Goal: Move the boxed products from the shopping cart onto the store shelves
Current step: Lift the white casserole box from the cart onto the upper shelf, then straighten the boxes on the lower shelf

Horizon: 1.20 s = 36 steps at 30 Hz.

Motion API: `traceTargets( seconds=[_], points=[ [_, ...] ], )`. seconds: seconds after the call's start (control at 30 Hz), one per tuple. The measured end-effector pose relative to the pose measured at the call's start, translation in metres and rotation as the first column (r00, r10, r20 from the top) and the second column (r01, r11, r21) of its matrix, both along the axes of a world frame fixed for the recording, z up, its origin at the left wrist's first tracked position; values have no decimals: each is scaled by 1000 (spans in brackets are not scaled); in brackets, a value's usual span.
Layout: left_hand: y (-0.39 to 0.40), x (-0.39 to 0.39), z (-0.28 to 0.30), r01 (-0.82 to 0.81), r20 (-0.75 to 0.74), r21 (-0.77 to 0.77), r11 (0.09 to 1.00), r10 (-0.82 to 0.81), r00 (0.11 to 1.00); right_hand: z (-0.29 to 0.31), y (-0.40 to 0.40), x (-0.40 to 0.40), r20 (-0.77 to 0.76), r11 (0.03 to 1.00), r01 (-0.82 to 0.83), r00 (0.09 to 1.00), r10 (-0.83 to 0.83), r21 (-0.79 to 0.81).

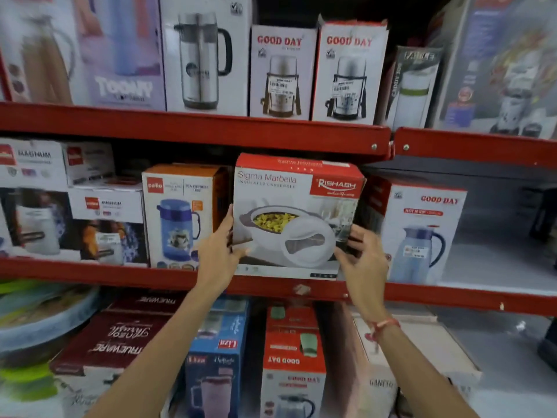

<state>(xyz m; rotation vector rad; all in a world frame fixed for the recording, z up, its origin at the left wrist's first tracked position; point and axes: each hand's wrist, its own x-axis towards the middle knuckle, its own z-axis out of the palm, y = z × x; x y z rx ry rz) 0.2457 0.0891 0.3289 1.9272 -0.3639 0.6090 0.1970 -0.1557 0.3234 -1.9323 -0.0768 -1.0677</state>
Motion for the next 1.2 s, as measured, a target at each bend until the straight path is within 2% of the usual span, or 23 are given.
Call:
traceTargets(
  seconds=[0.23, 0.33, 0.47, 0.57, 0.67, 0.77, 0.87, 0.93, 1.0, 1.03, 1.1, 1.2],
  points=[
    [-12, 55, -20, -134, -38, 110, 985, 139, 990, -17, -5, 55, -67, 999, 44, 997, -46, -25],
    [-13, 63, -28, -116, -70, 106, 988, 123, 990, -26, -7, 65, -79, 994, 79, 993, -85, -70],
    [-7, 63, -35, -82, -35, 118, 990, 86, 996, -37, -2, 62, -94, 987, 115, 988, -125, -110],
    [0, 43, -46, -55, 3, 26, 998, 55, 998, -47, 16, 38, 25, 964, 194, 981, -193, -179],
    [13, 18, -70, -116, 127, -15, 993, 117, 985, -64, 46, 8, 73, 954, 106, 993, -89, -279],
    [32, -8, -107, -124, 83, -45, 991, 127, 988, -99, 73, -9, -58, 954, -106, 994, 94, -281],
    [51, -30, -148, -210, -32, 45, 977, 211, 977, -135, 99, -18, -338, 943, -301, 910, 239, -142],
    [61, -39, -173, -248, -109, 139, 959, 264, 958, -152, 115, -22, -579, 902, -430, 723, 376, 49],
    [66, -46, -187, -196, -279, 172, 965, 238, 930, -164, 127, -23, -699, 825, -524, 509, 502, 211],
    [67, -49, -191, -151, -374, 165, 975, 203, 905, -168, 131, -23, -730, 805, -549, 453, 512, 225],
    [65, -57, -193, -78, -465, 165, 983, 148, 873, -176, 140, -22, -771, 804, -562, 418, 480, 195],
    [69, -64, -192, -90, -448, 139, 986, 144, 882, -180, 151, -26, -762, 840, -520, 477, 437, 156]
  ],
)
